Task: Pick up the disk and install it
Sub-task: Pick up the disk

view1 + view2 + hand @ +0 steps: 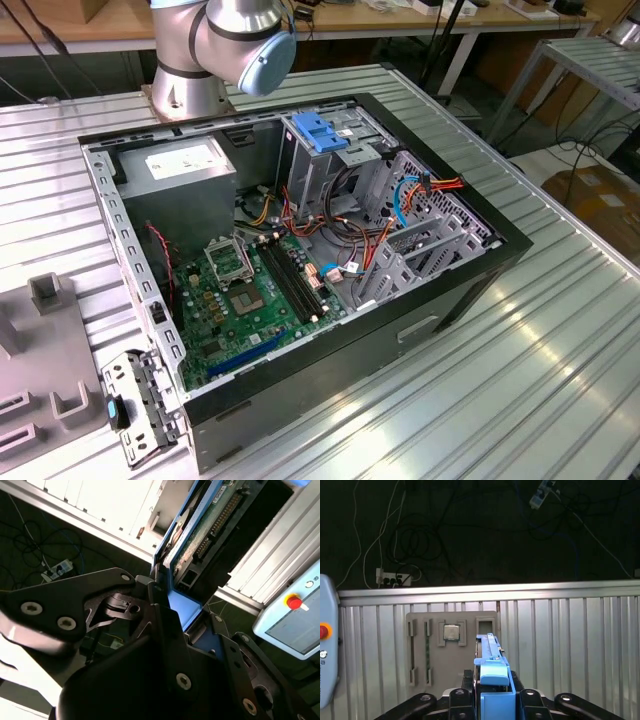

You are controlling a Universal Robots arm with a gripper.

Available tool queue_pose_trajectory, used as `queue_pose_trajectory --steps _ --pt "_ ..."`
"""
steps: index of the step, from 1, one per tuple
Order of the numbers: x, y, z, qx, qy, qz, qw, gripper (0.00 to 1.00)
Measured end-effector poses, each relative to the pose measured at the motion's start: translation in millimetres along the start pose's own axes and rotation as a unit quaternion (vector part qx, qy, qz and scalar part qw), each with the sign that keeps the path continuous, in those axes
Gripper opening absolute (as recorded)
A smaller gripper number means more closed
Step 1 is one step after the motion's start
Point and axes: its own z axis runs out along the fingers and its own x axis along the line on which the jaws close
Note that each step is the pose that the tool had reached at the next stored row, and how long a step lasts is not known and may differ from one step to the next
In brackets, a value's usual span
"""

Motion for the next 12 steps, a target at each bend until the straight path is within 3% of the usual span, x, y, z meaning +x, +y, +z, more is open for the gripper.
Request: queue_pose_trajectory --steps 12 --pt "0.4 0.0 -14.5 0.0000 0.0000 0.000 1.00000 0.37"
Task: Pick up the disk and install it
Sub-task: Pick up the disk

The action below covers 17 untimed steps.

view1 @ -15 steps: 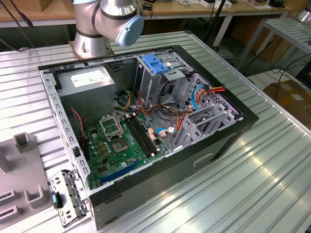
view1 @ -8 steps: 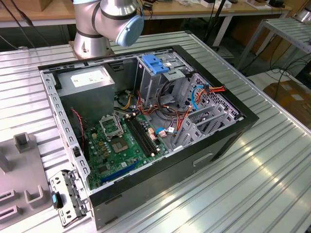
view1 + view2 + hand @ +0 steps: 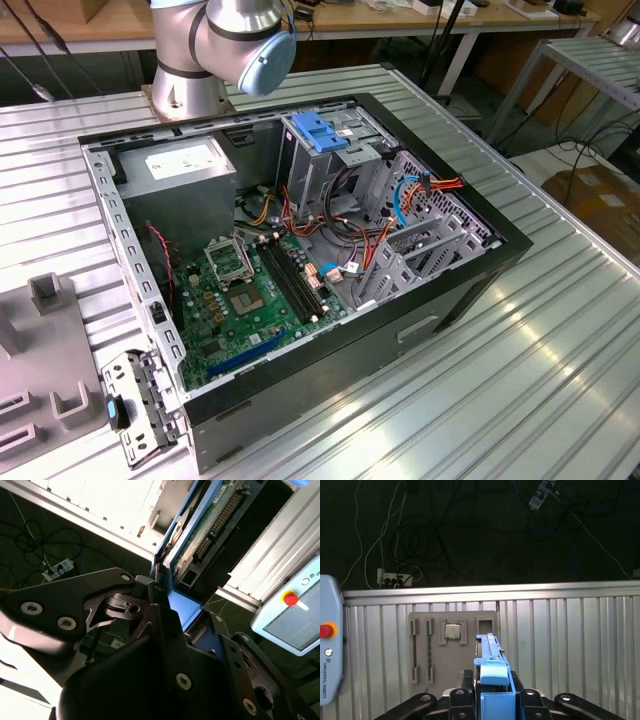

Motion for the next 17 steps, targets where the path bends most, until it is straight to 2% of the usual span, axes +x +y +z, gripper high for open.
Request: queue_pose_trajectory --steps 17 --pt "0.5 0.1 -17.5 0.0000 0.0000 0.000 1.00000 0.37"
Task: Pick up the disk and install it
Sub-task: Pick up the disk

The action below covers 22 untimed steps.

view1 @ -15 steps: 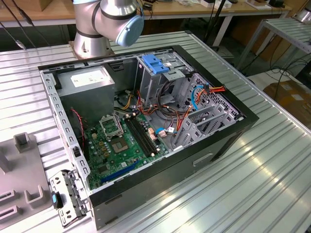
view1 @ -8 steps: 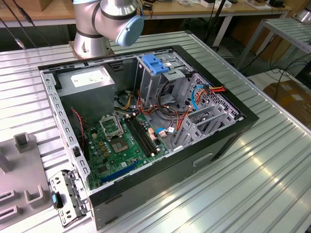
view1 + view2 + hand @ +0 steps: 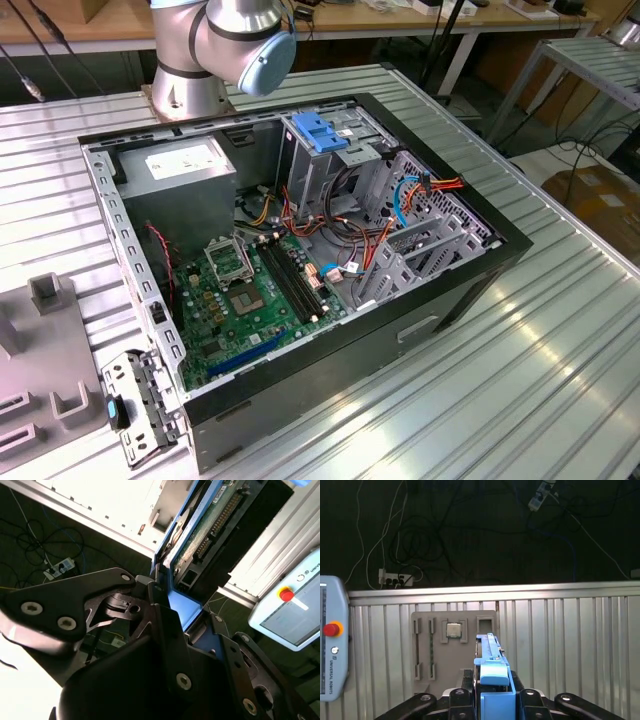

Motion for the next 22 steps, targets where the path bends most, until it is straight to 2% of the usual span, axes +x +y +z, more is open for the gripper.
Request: queue_pose_trajectory --steps 8,13,22 --pt "0.0 -0.1 -0.1 0.0001 0.0000 0.000 1.00000 0.37" --pt "-0.2 -6.0 0.0 0.0001 -0.0001 0.000 1.00000 0.37" --pt "-0.5 -12.2 -0.1 0.0001 -0.0001 0.000 1.00000 0.37"
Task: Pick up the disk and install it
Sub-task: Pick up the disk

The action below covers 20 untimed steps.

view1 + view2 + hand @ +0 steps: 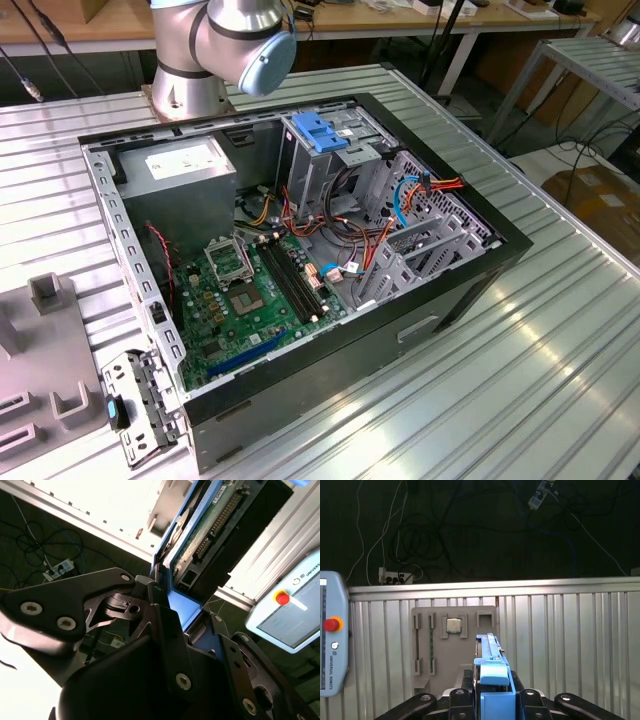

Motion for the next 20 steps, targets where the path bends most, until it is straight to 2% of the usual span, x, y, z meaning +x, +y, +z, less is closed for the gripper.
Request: queue_pose_trajectory --steps 20 --pt "-0.6 -15.4 -0.1 0.0000 0.0000 0.000 1.00000 0.37"
